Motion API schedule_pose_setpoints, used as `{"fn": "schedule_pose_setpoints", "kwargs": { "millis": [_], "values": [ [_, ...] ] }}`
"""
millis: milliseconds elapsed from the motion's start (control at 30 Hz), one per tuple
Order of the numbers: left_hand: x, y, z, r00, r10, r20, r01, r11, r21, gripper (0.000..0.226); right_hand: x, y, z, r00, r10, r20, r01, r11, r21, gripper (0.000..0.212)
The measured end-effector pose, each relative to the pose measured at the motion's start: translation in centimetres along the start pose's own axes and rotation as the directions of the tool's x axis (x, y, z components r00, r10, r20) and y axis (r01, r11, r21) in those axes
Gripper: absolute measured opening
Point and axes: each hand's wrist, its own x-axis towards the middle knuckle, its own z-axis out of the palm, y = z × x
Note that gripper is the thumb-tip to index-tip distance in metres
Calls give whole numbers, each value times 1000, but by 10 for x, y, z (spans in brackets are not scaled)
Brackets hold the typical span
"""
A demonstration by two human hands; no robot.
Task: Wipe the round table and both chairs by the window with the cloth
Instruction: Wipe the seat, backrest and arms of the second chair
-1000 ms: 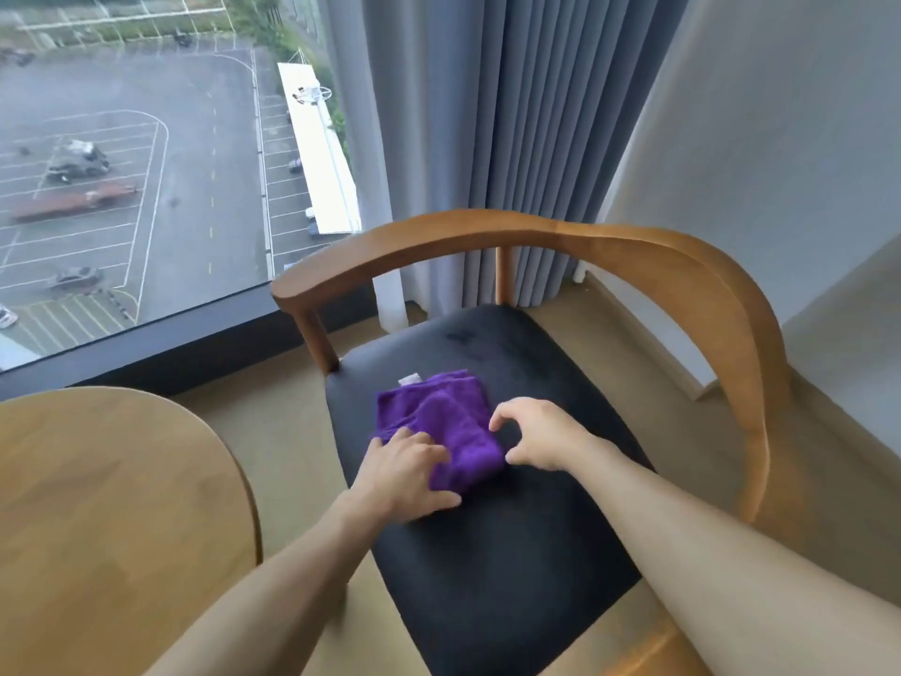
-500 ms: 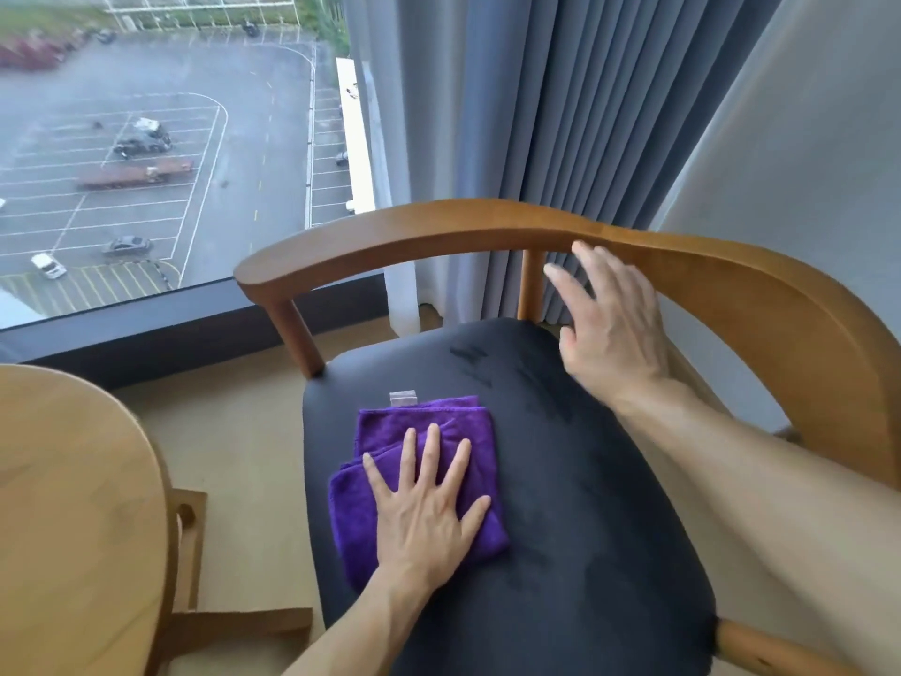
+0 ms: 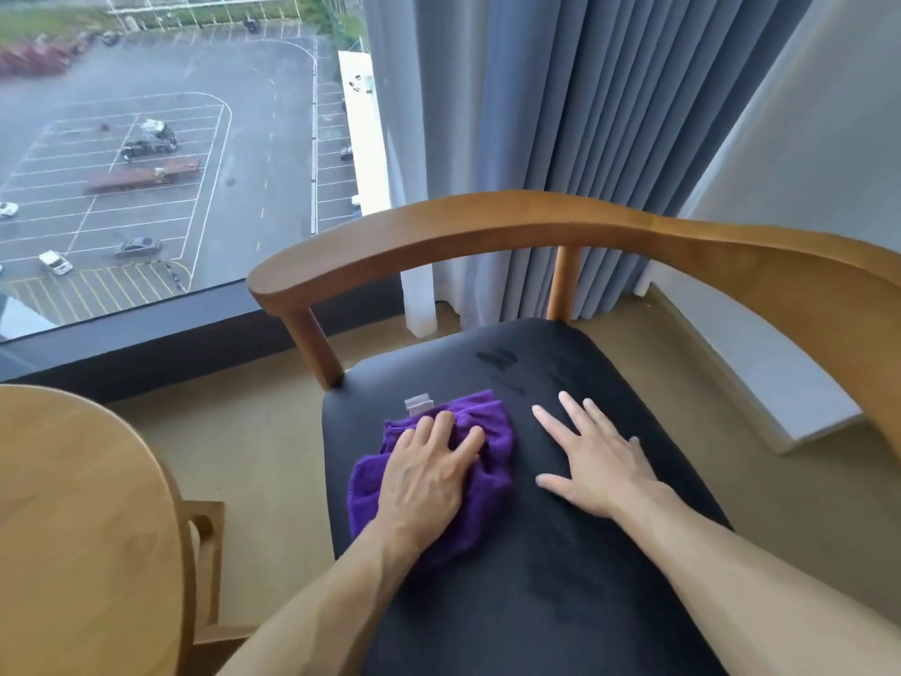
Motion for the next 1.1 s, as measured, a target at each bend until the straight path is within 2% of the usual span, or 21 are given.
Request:
{"fn": "schedule_pose_setpoints", "kwargs": {
  "millis": [67,133,200,267,300,400,500,567,667,700,800,867,900,967,1000,1033,1100],
  "values": [
    [15,-15,-3,996,-82,-35,82,997,0,23,1,2,-1,1000,-13,0,13,1000,20,90],
    [37,-44,-7,964,-260,-58,260,966,-9,19,2,2,-1,1000,-10,-1,10,999,31,90],
    [57,-70,-6,849,-527,-37,526,850,-35,18,3,2,-1,1000,-14,-6,14,1000,23,90],
    [79,-72,3,686,-728,11,728,685,-11,33,6,3,-2,1000,-21,-15,21,1000,1,92],
    [87,-63,11,634,-772,46,772,635,25,45,8,3,-4,999,-28,-19,27,1000,-10,92],
    [103,-38,26,647,-756,98,739,653,164,75,11,5,-8,997,-49,-58,48,999,-20,91],
    [116,-34,21,626,-775,88,758,631,164,65,16,6,-15,990,-81,-115,72,994,-79,84],
    [127,-15,17,677,-730,93,719,683,128,53,24,3,-20,988,-82,-128,70,993,-95,82],
    [142,42,25,890,-445,98,449,893,-27,45,36,-3,-29,987,-35,-157,19,995,-101,74],
    [143,55,28,939,-332,93,339,937,-78,45,37,-3,-32,985,-12,-174,-5,995,-96,69],
    [130,39,26,993,-70,97,79,992,-94,56,40,4,-30,975,-21,-223,-2,995,-103,61],
    [119,3,23,990,110,93,-104,992,-68,61,43,10,-30,971,9,-238,-21,999,-48,73],
    [118,-15,20,987,133,88,-127,989,-74,62,46,13,-32,971,35,-236,-39,999,-15,81],
    [120,-41,17,998,7,67,-3,998,-66,59,51,19,-35,981,35,-189,-32,999,21,92],
    [124,-45,17,988,-142,55,145,988,-52,56,53,22,-36,987,11,-161,-6,1000,30,95],
    [129,-43,19,941,-333,52,336,941,-41,55,56,25,-35,989,-16,-145,21,999,39,96],
    [145,-23,23,756,-646,108,653,756,-51,54,61,28,-34,987,-31,-155,43,996,72,82]
  ]
}}
